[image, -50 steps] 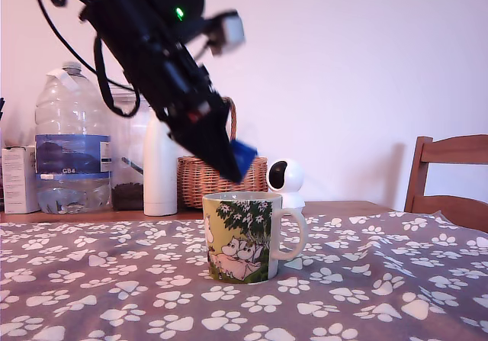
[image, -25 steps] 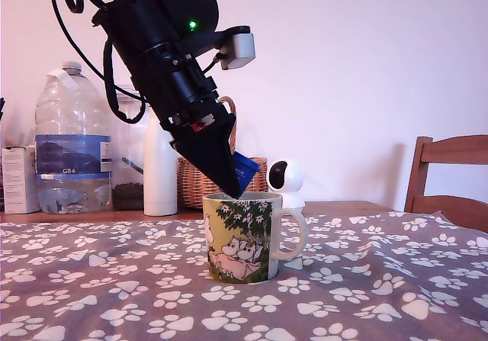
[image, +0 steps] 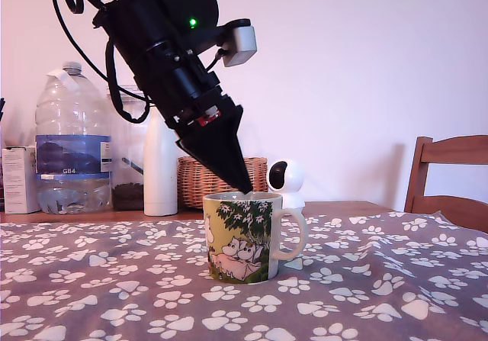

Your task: Pick up the coffee capsules from the table one by one and drop them inside the nearest coffee cup

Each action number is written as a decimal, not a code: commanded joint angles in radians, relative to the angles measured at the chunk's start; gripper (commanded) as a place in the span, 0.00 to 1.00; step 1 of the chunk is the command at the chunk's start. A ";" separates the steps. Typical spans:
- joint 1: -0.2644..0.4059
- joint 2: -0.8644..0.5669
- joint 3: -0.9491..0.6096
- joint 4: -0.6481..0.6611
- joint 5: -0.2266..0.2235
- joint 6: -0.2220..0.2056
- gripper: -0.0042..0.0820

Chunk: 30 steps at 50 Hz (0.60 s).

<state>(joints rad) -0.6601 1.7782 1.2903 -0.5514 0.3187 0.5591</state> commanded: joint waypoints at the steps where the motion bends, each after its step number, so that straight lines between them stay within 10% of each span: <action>1: 0.009 0.021 0.003 0.012 0.033 -0.022 0.46; 9: 0.044 -0.009 0.001 0.028 0.129 -0.049 0.02; 30: 0.176 -0.183 -0.097 0.208 0.167 -0.180 0.02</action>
<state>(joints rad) -0.4858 1.5951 1.2461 -0.3645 0.4812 0.3969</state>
